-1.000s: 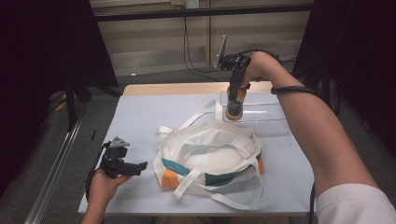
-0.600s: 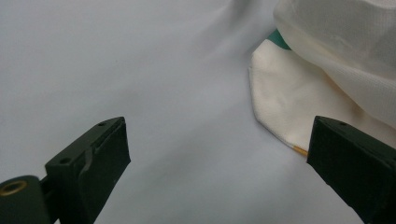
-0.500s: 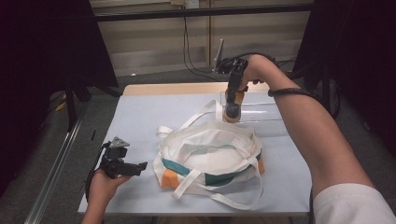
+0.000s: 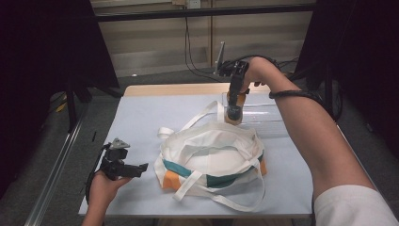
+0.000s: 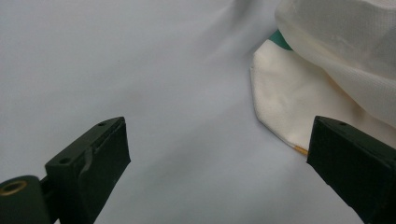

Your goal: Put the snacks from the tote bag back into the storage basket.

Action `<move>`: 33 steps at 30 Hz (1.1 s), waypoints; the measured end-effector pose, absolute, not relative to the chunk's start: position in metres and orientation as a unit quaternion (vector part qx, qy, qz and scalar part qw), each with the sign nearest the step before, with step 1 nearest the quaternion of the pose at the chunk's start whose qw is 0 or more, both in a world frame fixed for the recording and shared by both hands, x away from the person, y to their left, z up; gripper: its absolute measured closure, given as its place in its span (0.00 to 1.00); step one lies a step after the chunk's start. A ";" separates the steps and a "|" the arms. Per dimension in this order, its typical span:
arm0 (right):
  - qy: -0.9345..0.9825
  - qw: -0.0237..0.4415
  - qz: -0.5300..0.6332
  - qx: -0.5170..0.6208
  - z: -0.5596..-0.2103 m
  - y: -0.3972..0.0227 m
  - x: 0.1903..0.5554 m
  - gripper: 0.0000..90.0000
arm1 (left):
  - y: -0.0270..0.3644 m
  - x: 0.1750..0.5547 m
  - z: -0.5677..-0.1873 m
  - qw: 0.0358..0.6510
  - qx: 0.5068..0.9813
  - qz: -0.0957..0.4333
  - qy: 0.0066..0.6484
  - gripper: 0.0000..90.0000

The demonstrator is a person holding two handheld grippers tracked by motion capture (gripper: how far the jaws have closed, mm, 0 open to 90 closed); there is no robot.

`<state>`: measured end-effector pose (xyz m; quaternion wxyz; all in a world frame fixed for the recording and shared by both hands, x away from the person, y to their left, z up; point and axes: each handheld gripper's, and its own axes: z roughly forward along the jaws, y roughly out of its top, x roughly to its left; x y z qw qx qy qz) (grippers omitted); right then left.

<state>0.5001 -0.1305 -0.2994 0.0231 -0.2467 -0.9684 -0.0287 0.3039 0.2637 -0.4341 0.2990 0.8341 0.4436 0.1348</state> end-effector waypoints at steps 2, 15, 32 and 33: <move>-0.967 0.022 -0.031 -0.251 -0.300 -0.130 0.500 0.34 | 0.263 0.304 -0.434 0.299 0.834 0.133 0.444 0.06; -0.970 0.022 -0.025 -0.242 -0.305 -0.130 0.499 0.34 | 0.264 0.303 -0.435 0.300 0.834 0.131 0.443 0.06; -0.970 0.024 -0.028 -0.240 -0.313 -0.128 0.500 0.34 | 0.264 0.303 -0.436 0.297 0.836 0.130 0.443 0.06; -0.970 0.023 -0.026 -0.240 -0.314 -0.128 0.500 0.34 | 0.264 0.303 -0.436 0.297 0.836 0.130 0.443 0.06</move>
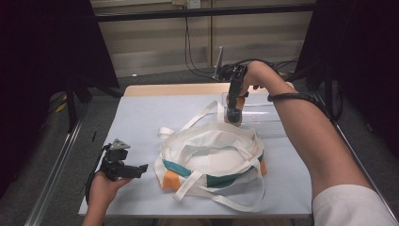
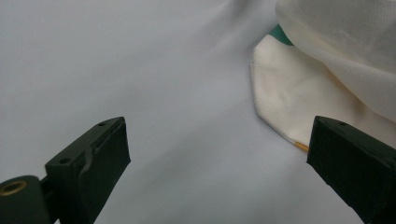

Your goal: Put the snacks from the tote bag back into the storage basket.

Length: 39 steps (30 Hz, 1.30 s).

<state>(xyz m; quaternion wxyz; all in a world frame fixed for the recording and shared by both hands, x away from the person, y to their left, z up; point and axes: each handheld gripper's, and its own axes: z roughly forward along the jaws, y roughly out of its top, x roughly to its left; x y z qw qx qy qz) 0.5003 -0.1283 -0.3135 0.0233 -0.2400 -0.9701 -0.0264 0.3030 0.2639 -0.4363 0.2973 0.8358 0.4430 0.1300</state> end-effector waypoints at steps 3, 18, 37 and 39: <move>-0.970 0.024 -0.025 -0.241 -0.316 -0.128 0.500 0.34 | 0.264 0.303 -0.437 0.297 0.836 0.130 0.443 0.06; -0.970 0.026 -0.025 -0.240 -0.321 -0.128 0.500 0.34 | 0.263 0.303 -0.437 0.298 0.836 0.129 0.443 0.06; -0.971 0.026 -0.022 -0.235 -0.326 -0.127 0.500 0.34 | 0.264 0.302 -0.435 0.297 0.836 0.127 0.444 0.06; -0.972 0.025 -0.021 -0.234 -0.327 -0.127 0.501 0.34 | 0.264 0.302 -0.435 0.301 0.833 0.126 0.447 0.06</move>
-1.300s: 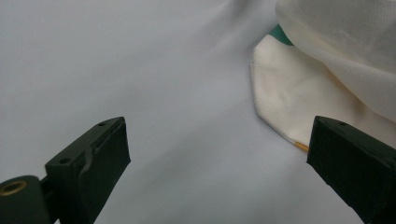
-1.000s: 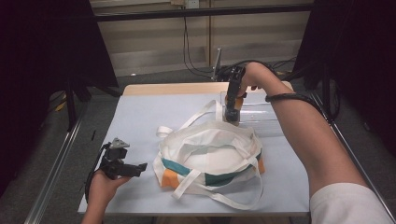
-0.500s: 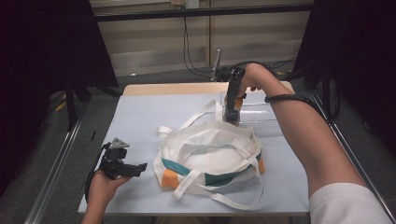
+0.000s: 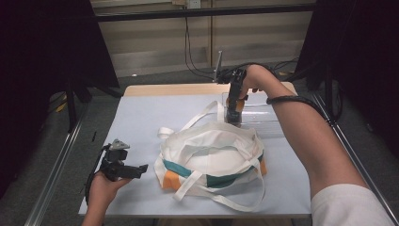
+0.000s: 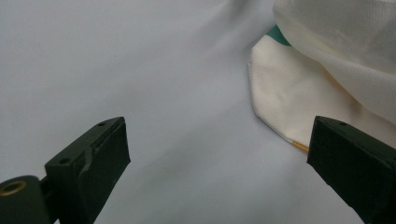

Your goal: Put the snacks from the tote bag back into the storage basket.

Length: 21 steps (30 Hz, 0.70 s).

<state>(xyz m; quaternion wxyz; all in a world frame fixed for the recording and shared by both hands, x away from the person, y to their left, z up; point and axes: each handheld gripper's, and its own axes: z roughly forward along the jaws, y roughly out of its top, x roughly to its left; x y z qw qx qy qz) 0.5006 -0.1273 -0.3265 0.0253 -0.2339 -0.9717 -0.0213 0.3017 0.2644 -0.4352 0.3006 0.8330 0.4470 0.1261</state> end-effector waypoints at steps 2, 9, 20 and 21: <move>-0.972 0.025 -0.020 -0.234 -0.328 -0.127 0.500 0.34 | 0.265 0.302 -0.435 0.301 0.833 0.128 0.446 0.06; -0.972 0.025 -0.022 -0.231 -0.331 -0.127 0.500 0.34 | 0.265 0.302 -0.436 0.298 0.835 0.128 0.445 0.06; -0.975 0.023 -0.021 -0.219 -0.334 -0.127 0.499 0.34 | 0.264 0.302 -0.436 0.300 0.833 0.127 0.447 0.06; -0.976 0.022 -0.021 -0.217 -0.334 -0.127 0.498 0.34 | 0.264 0.302 -0.436 0.300 0.833 0.127 0.447 0.06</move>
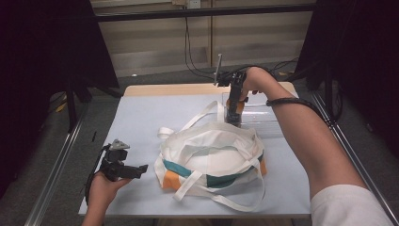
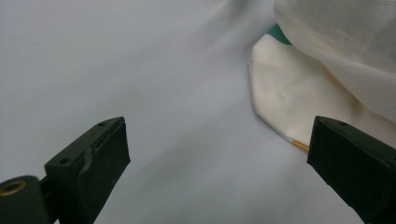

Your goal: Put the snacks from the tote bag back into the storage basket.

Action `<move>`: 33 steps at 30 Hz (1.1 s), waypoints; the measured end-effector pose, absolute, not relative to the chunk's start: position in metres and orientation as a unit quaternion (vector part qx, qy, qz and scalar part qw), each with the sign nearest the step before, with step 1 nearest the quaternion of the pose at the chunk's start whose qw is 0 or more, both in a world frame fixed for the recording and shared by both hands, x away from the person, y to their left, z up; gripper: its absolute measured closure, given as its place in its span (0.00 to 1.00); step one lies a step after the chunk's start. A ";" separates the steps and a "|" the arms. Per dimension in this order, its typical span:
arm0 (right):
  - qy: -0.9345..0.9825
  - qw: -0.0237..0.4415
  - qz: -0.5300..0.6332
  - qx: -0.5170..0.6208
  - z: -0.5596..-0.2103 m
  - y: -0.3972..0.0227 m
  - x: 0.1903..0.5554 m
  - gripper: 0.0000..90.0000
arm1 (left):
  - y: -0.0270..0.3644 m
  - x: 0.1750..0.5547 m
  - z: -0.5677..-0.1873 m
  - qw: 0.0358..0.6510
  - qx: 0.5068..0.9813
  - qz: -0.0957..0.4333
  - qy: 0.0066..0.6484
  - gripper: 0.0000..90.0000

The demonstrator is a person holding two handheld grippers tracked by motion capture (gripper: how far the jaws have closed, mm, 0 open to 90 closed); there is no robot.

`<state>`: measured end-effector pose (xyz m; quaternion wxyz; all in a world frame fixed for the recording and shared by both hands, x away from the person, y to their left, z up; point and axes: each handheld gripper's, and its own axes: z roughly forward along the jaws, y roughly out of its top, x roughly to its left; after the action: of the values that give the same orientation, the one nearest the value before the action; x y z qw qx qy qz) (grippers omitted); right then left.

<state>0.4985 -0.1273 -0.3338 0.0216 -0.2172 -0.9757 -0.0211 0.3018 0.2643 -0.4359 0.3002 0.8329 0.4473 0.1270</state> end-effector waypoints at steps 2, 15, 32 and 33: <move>-0.977 0.020 -0.022 -0.209 -0.335 -0.127 0.498 0.34 | 0.264 0.302 -0.436 0.304 0.830 0.128 0.450 0.06; -0.981 0.018 -0.022 -0.191 -0.338 -0.128 0.496 0.34 | 0.264 0.302 -0.437 0.295 0.836 0.125 0.446 0.06; -0.983 0.019 -0.024 -0.179 -0.346 -0.127 0.496 0.34 | 0.265 0.302 -0.438 0.292 0.838 0.124 0.445 0.06; -0.983 0.019 -0.024 -0.179 -0.346 -0.127 0.497 0.34 | 0.265 0.302 -0.437 0.290 0.838 0.123 0.445 0.06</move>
<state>0.4967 -0.1271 -0.3458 0.0193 -0.1788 -0.9834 -0.0243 0.3022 0.2653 -0.4374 0.2903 0.8382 0.4449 0.1234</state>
